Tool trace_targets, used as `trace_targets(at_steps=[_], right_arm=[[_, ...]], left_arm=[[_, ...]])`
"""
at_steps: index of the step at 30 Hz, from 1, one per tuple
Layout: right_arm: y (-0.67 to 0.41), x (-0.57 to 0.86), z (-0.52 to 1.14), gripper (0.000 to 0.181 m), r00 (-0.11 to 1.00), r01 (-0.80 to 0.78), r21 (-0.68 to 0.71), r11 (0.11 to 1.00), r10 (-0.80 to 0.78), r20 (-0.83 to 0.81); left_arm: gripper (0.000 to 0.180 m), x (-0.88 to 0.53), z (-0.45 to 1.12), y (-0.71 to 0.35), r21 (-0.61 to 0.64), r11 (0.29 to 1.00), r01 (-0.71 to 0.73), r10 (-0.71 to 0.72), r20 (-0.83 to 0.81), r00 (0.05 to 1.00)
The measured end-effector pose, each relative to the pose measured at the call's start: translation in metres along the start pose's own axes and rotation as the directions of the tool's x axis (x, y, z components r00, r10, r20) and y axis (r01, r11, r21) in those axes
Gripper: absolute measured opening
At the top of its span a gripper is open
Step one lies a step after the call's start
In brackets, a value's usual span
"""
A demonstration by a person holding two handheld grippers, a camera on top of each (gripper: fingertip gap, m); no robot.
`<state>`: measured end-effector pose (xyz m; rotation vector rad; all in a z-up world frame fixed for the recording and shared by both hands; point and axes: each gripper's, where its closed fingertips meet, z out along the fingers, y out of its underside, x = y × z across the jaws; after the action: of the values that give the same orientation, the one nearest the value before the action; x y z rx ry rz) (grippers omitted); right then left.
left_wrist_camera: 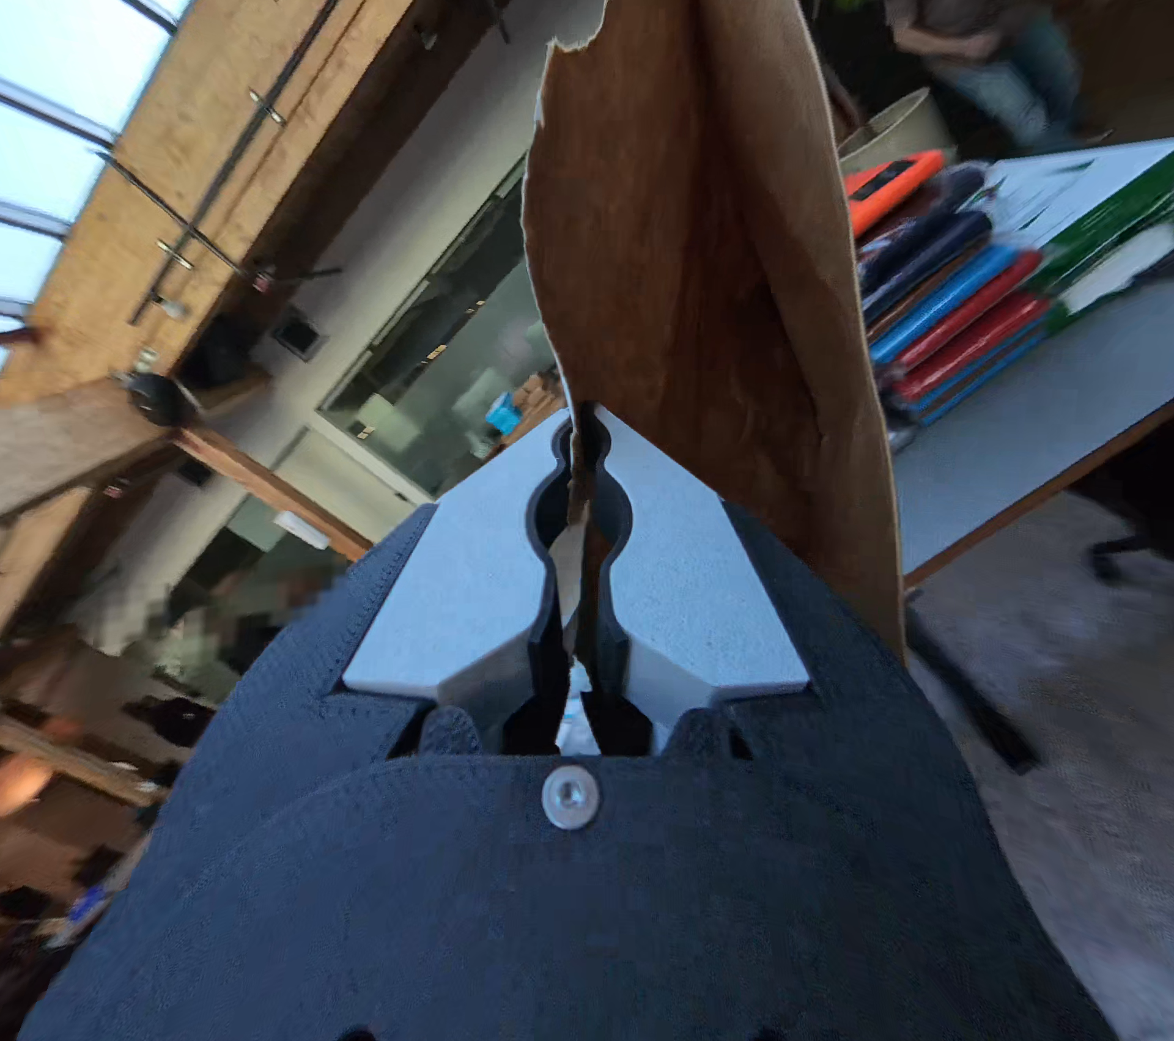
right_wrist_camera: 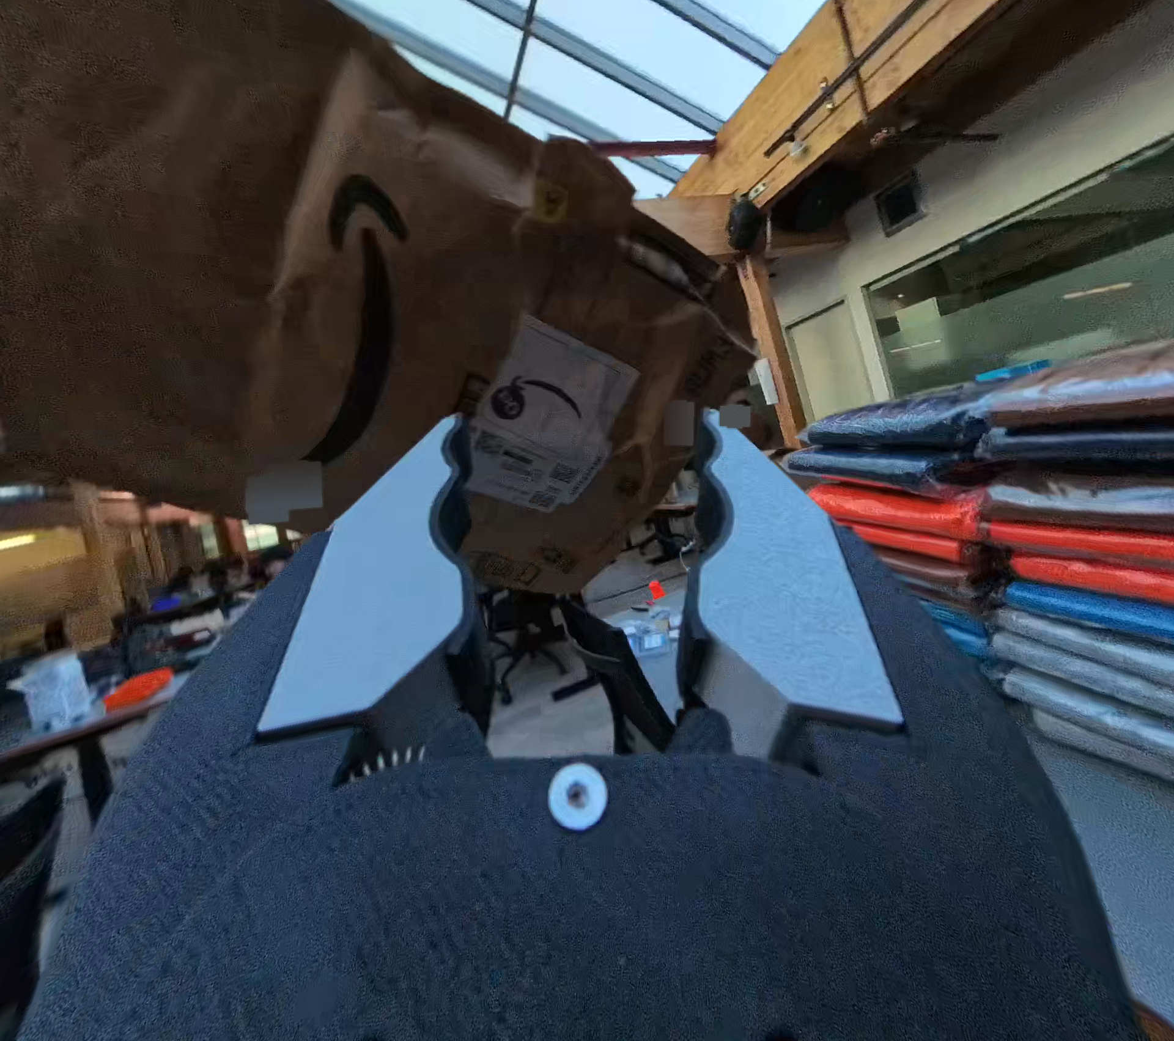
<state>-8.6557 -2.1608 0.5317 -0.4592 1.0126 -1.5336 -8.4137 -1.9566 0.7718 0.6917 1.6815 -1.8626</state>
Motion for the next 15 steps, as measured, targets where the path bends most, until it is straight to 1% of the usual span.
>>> trace_targets(at_steps=[1, 2, 3, 4, 5, 7, 9, 10, 11, 12, 13, 15], right_arm=[[-0.01, -0.026, 0.003, 0.078, 0.991, 0.121, -0.061, 0.991, -0.117, 0.071], [-0.018, -0.049, 0.006, 0.087, 0.962, 0.253, -0.117, 0.96, -0.236, 0.139], [-0.026, -0.071, 0.009, 0.092, 0.914, 0.375, -0.152, 0.915, -0.337, 0.224], [-0.033, -0.09, 0.011, 0.093, 0.858, 0.477, -0.169, 0.862, -0.415, 0.304], [-0.042, -0.101, 0.015, 0.095, 0.805, 0.56, -0.176, 0.809, -0.481, 0.347], [-0.06, -0.109, 0.022, 0.108, 0.718, 0.675, -0.183, 0.715, -0.579, 0.387], [-0.061, -0.107, 0.022, 0.114, 0.668, 0.725, -0.227, 0.651, -0.581, 0.465], [-0.052, -0.102, 0.018, 0.114, 0.657, 0.736, -0.284, 0.614, -0.55, 0.516], [-0.038, -0.097, 0.011, 0.114, 0.643, 0.753, -0.341, 0.563, -0.519, 0.563], [-0.022, -0.094, 0.0, 0.107, 0.616, 0.779, -0.382, 0.496, -0.495, 0.613], [-0.01, -0.092, -0.008, 0.099, 0.573, 0.816, -0.386, 0.43, -0.506, 0.645], [0.013, -0.099, -0.025, 0.098, 0.469, 0.882, -0.34, 0.328, -0.529, 0.707]], left_arm=[[0.0, 0.014, 0.003, 0.002, -0.005, 0.995, -0.099, 0.099, 0.035, 0.994], [0.0, 0.031, 0.006, 0.005, -0.003, 0.982, -0.189, 0.189, 0.047, 0.981], [0.0, 0.051, 0.009, 0.008, 0.004, 0.968, -0.249, 0.249, 0.04, 0.968], [0.0, 0.071, 0.013, 0.011, 0.013, 0.958, -0.285, 0.284, 0.024, 0.958], [0.0, 0.092, 0.016, 0.017, 0.025, 0.952, -0.304, 0.304, -0.008, 0.953], [0.0, 0.126, 0.018, 0.027, 0.048, 0.946, -0.32, 0.322, -0.049, 0.945], [0.0, 0.157, 0.017, 0.037, 0.081, 0.945, -0.316, 0.323, -0.082, 0.943], [0.0, 0.171, 0.015, 0.041, 0.096, 0.949, -0.301, 0.31, -0.101, 0.945], [0.0, 0.186, 0.014, 0.045, 0.108, 0.952, -0.286, 0.298, -0.121, 0.947], [0.0, 0.198, 0.013, 0.049, 0.118, 0.956, -0.269, 0.283, -0.134, 0.95], [0.0, 0.211, 0.012, 0.052, 0.124, 0.962, -0.244, 0.262, -0.152, 0.953], [0.0, 0.235, 0.013, 0.055, 0.135, 0.972, -0.194, 0.219, -0.198, 0.956]])
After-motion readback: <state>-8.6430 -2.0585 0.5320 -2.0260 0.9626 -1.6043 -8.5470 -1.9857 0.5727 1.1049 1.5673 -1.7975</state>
